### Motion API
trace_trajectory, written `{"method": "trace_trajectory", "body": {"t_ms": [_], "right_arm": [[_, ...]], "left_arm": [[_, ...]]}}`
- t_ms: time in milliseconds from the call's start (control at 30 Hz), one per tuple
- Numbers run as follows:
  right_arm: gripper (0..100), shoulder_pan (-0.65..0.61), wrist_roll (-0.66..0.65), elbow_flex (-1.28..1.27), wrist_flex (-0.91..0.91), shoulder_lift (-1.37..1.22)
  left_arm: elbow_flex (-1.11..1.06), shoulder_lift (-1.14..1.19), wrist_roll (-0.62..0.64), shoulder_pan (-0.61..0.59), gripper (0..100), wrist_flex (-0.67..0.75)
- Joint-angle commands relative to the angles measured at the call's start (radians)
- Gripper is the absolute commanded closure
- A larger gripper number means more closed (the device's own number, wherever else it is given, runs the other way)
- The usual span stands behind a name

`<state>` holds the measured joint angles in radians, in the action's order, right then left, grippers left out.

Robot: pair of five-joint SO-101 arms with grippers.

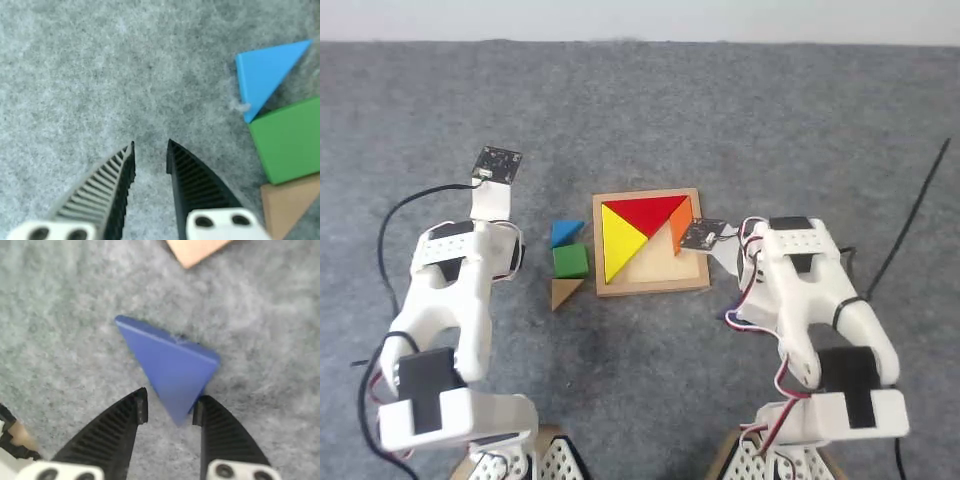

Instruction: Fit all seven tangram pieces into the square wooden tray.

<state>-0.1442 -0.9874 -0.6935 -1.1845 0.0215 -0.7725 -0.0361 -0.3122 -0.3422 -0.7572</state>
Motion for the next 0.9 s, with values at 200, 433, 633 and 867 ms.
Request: {"method": "trace_trajectory", "body": {"t_ms": [200,433,633,867], "right_arm": [[68.2,-0.042,-0.052,0.000,-0.062,0.183],[66.9,-0.128,-0.049,0.018,-0.045,0.165],[66.9,-0.122,-0.055,0.069,0.004,0.028],[67.1,-0.071,-0.072,0.199,0.002,-0.177]], "left_arm": [[0.005,-0.054,0.000,-0.003,90,0.012],[0.005,-0.054,0.000,-0.003,90,0.012],[0.005,-0.054,0.000,-0.003,90,0.012],[0.005,-0.054,0.000,-0.003,90,0.012]]}}
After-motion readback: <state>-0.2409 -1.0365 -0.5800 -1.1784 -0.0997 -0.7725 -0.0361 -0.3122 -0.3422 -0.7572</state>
